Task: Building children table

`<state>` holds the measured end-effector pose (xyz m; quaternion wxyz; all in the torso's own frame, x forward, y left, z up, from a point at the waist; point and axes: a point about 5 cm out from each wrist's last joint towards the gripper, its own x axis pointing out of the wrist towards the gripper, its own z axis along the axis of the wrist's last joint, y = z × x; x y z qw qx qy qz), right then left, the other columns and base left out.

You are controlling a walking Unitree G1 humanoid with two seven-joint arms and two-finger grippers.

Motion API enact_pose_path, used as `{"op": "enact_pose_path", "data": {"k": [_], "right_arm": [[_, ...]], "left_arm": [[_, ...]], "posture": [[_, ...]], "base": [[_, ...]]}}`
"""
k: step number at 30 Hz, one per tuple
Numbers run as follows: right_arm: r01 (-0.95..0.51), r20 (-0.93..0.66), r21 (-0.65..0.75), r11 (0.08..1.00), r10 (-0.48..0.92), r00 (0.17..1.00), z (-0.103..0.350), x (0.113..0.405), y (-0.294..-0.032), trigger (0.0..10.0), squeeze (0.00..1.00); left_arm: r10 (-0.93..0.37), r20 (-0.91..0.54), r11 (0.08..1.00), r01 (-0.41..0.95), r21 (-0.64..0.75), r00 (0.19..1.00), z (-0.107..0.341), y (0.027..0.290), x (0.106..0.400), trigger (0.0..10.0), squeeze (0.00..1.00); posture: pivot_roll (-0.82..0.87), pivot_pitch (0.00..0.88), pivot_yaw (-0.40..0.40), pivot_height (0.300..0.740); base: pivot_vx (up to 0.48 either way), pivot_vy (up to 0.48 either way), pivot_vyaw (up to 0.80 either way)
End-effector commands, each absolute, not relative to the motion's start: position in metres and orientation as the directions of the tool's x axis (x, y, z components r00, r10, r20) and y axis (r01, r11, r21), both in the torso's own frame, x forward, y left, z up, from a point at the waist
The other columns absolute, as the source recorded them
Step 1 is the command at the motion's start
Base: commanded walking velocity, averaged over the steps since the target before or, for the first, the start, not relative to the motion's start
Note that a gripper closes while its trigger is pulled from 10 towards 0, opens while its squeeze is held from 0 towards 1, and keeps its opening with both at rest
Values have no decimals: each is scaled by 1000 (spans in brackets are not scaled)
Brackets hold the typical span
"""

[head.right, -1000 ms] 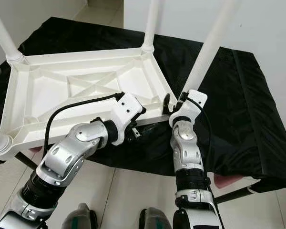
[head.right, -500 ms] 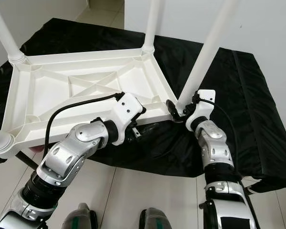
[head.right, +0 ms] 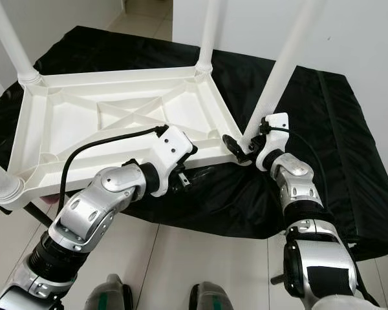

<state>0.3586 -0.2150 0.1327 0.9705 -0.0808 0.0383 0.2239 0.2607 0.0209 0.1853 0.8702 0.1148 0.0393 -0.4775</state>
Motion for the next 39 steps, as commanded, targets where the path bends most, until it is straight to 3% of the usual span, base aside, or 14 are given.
{"op": "enact_pose_path", "data": {"k": [1, 2, 3, 18, 20, 22, 24, 27, 33, 34, 39], "right_arm": [[-440, -125, -141, 887, 425, 897, 131, 360, -215, 4078, 0], [-439, -126, -139, 888, 424, 897, 130, 360, -215, 4078, 0], [-438, -131, -137, 889, 422, 897, 128, 360, -214, 0, 0], [-393, -145, -129, 910, 375, 916, 114, 355, -217, 0, 0], [-344, -137, -125, 930, 327, 935, 114, 355, -220, 0, 0], [-125, -126, -80, 989, 114, 985, 112, 357, -228, 0, 0], [-46, -129, -54, 997, 39, 991, 111, 357, -230, 0, 0], [-46, -129, -54, 997, 39, 991, 111, 357, -230, 0, 0], [171, -91, -43, 984, -174, 980, 104, 350, -206, 0, 0], [251, -83, -8, 968, -251, 964, 100, 344, -177, 0, 0], [263, -86, 22, 964, -261, 962, 101, 341, -152, 0, 0]], "left_arm": [[-820, -176, 518, 837, 175, 545, 187, 21, 260, 10000, 0], [-820, -176, 518, 837, 175, 545, 187, 21, 260, 10000, 0], [-819, -176, 520, 836, 175, 546, 187, 21, 260, 10000, 0], [-809, -175, 536, 826, 172, 561, 188, 25, 261, 10000, 0], [-809, -175, 536, 827, 171, 561, 188, 25, 261, 10000, 0], [-812, -176, 532, 830, 168, 556, 187, 24, 260, 10000, 0], [-813, -175, 531, 831, 166, 555, 187, 24, 260, 10000, 0], [-813, -175, 531, 831, 166, 555, 187, 24, 260, 10000, 0], [-817, -175, 526, 834, 163, 550, 187, 22, 259, 10000, 0], [-817, -176, 526, 835, 160, 549, 187, 22, 258, 10000, 0], [-818, -176, 526, 836, 158, 548, 187, 21, 258, 10000, 0]], "posture": [[-14, 2, -54, 740], [-14, 2, -54, 740], [-7, 6, -56, 740], [-10, 25, -51, 740], [-17, 27, -50, 740], [-25, 32, -46, 740], [-25, 32, -46, 740], [-25, 32, -46, 740], [-23, 38, -46, 740], [-22, 39, -48, 740], [-24, 42, -54, 740]], "base": [[0, 0, 0], [0, 0, 0], [0, 0, 0], [0, 0, 0], [0, 0, 0], [0, 0, 0], [0, 0, 0], [0, 0, 0], [0, 0, 0], [0, 0, 0], [0, 0, 0]]}}
